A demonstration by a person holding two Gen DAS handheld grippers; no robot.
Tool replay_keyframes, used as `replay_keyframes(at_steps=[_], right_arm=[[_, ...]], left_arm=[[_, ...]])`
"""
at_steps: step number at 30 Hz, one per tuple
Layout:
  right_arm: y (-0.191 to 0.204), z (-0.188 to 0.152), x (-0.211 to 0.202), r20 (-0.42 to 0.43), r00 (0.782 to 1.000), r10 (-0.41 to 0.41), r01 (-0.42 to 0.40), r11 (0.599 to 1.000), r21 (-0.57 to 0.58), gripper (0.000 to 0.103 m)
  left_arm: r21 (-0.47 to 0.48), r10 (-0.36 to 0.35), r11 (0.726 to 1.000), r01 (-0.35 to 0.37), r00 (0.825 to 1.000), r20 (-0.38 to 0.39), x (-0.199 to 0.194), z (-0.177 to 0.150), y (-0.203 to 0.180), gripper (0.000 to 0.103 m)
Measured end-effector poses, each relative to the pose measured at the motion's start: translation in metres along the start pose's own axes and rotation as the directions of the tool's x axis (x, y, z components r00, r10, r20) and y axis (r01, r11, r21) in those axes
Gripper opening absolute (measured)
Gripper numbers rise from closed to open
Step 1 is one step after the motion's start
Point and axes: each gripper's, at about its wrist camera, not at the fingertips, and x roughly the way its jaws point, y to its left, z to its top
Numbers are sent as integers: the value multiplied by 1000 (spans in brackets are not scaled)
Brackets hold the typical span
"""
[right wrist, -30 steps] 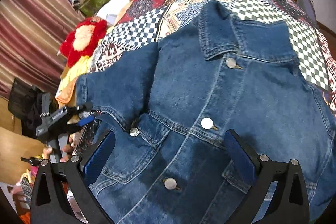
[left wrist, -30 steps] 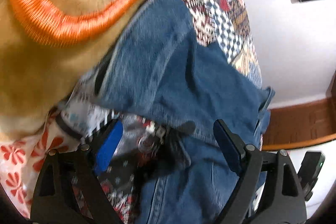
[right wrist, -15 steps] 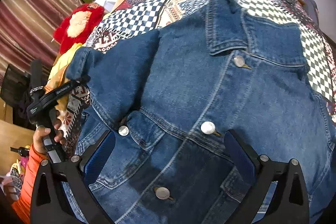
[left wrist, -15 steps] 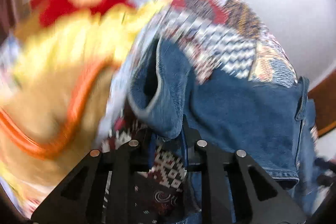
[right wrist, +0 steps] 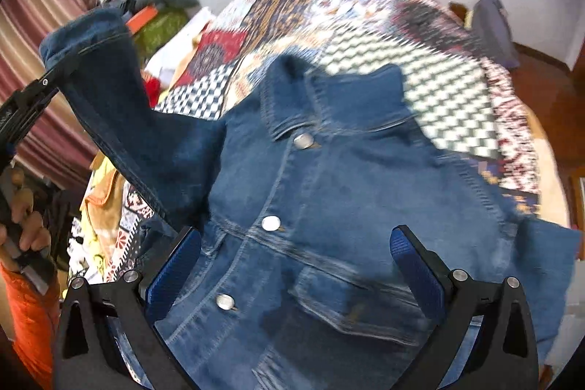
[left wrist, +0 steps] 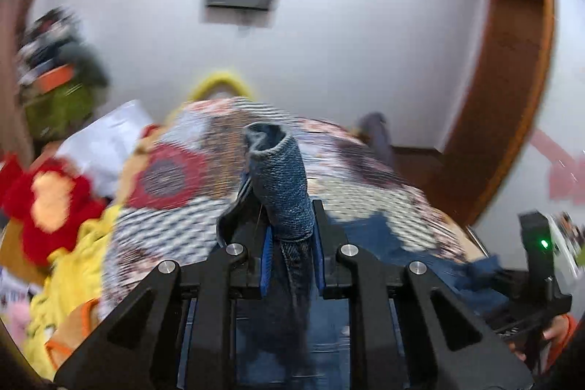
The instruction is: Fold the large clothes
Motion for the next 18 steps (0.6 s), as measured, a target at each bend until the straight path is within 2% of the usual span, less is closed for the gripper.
replay_keyframes(at_steps=[4,6,8,11,13,14,16,17,18], right_arm=[[-32,-9,-35,50,998,-37,35,999,34,103],[-47,-15,-47,60,996,-61,58,997,50,103],[-62,-22,-57,59,995,-86,82,995,64,103],[-82,-34,-66,53,992,-118,113,990,87,103],[-93,-44,-69,40,991,-130,125,987,105,103],[-96,-47,-69,35,991,-132,128,986,110,103],[-102,-52,-70,28,990,-138,133,984,122,103],[-104,-54,-70,24,990,-138,134,983,127,103],[-107,-55,-69,22,990,-137,133,982,132,103]], left_arm=[[95,-91,991,97,994,-68,21,-10,-66,18],[121,-132,982,148,983,-130,37,-25,-93,18],[138,-160,972,192,964,-215,57,-45,-117,18],[140,-177,961,238,920,-351,90,-82,-144,18],[126,-178,957,260,874,-453,112,-109,-155,18],[123,-176,956,265,858,-482,117,-118,-157,18],[117,-171,953,279,817,-551,130,-134,-162,20],[123,-164,952,281,803,-572,132,-139,-164,21],[136,-154,950,281,800,-580,130,-142,-169,22]])
